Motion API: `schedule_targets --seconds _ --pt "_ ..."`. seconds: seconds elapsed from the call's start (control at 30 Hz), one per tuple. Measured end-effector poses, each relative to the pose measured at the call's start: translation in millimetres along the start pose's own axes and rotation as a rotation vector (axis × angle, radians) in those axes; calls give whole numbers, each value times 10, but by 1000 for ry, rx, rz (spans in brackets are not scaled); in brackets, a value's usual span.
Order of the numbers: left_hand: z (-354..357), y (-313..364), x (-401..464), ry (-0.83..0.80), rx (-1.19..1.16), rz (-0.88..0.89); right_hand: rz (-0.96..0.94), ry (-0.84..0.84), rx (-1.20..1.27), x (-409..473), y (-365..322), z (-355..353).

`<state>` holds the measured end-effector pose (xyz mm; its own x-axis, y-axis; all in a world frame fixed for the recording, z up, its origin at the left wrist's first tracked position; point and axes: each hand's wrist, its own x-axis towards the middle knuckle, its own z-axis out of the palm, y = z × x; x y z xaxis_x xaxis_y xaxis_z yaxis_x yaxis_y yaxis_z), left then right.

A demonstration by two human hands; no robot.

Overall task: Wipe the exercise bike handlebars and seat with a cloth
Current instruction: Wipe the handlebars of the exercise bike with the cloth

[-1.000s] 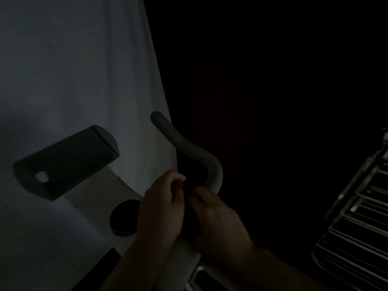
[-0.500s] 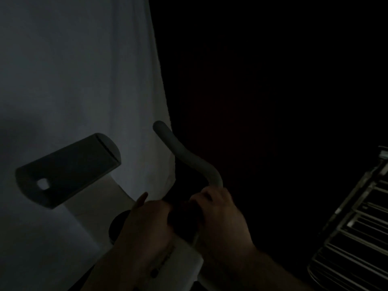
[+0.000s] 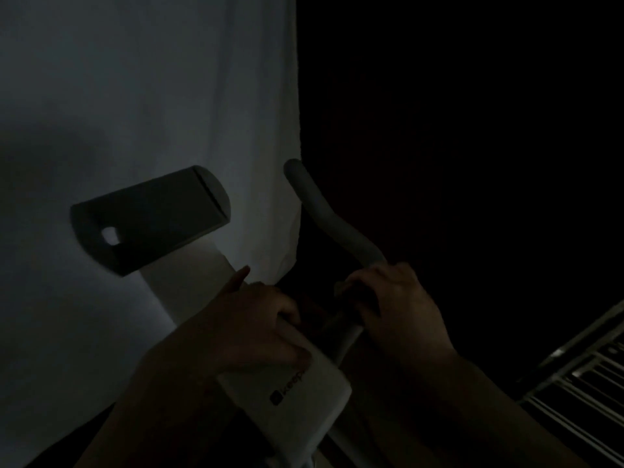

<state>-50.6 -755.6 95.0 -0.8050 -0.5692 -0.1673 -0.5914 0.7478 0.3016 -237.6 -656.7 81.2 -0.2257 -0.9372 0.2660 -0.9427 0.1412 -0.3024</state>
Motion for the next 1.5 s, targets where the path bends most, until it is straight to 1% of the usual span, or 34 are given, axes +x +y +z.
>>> schedule_targets --seconds 0.03,0.07,0.13,0.17,0.2,0.27,0.3,0.37,0.43,0.47,0.5,0.57,0.6,0.63,0.7,0.73,0.83,0.87,0.93,0.97,1.0,1.03,1.07,1.1,1.13,1.17,1.23,1.27,1.37,1.4,1.47,1.5 --pt "5 -14 1 4 11 6 -14 -19 -40 39 -64 9" --pt "7 -29 6 -1 17 11 -48 -75 -75 60 -170 0" --pt "29 -69 20 -56 73 16 -106 -246 -58 127 -307 -15" --pt "44 -99 46 -89 92 5 -99 -327 -36 197 -317 -42" --pt "54 -124 74 -94 64 -9 -85 -337 -46 279 -294 -78" --pt "43 -122 92 -89 -36 -21 -69 -223 -120 372 -222 -100" --pt "30 -103 87 -104 -60 -26 -50 -209 -91 345 -238 -77" --pt "25 -72 75 -121 -13 -40 -93 -295 33 211 -348 3" --pt "37 -60 73 -73 12 -34 -154 -368 96 141 -339 50" --pt "34 -62 66 -44 -14 -25 -130 -362 133 155 -293 34" --pt "30 -62 64 -26 -47 -22 -79 -312 158 173 -227 16" --pt "35 -56 56 -8 -103 -30 19 -134 140 100 -144 45" --pt "34 -45 52 -2 -109 -27 27 -57 153 -4 -174 72" --pt "39 -34 45 4 -100 -15 -16 13 180 -122 -223 112" --pt "51 -3 41 4 -112 8 -155 100 228 -313 -256 179" --pt "56 14 43 7 -131 19 -176 139 267 -354 -234 196" --pt "105 38 76 51 -183 19 -44 244 327 -391 -243 250" --pt "121 48 78 62 -190 21 -21 260 331 -444 -291 298" --pt "139 62 71 73 -191 24 -64 218 344 -535 -344 371" --pt "134 66 65 71 -187 32 -84 191 344 -529 -306 345" --pt "128 67 60 74 -187 42 -91 205 297 -473 -204 317" --pt "130 63 61 79 -188 43 -63 257 242 -404 -91 289" --pt "134 73 58 84 -190 34 9 332 216 -346 5 282" --pt "145 92 56 101 -184 29 91 376 259 -317 17 287" --pt "154 119 59 133 -167 35 127 382 303 -335 -33 309" --pt "159 146 65 165 -139 45 95 360 324 -370 -117 349" --pt "159 210 60 209 -102 57 -73 298 204 -415 -171 404" --pt "162 233 63 221 -100 65 -95 297 181 -352 -68 406" --pt "253 328 99 274 -107 85 192 375 275 -112 216 347" --pt "293 384 122 272 -127 79 195 382 258 -129 235 351" --pt "368 481 231 229 -108 61 27 310 200 -213 202 368" --pt "387 525 305 198 -70 46 -46 269 214 -208 252 379"
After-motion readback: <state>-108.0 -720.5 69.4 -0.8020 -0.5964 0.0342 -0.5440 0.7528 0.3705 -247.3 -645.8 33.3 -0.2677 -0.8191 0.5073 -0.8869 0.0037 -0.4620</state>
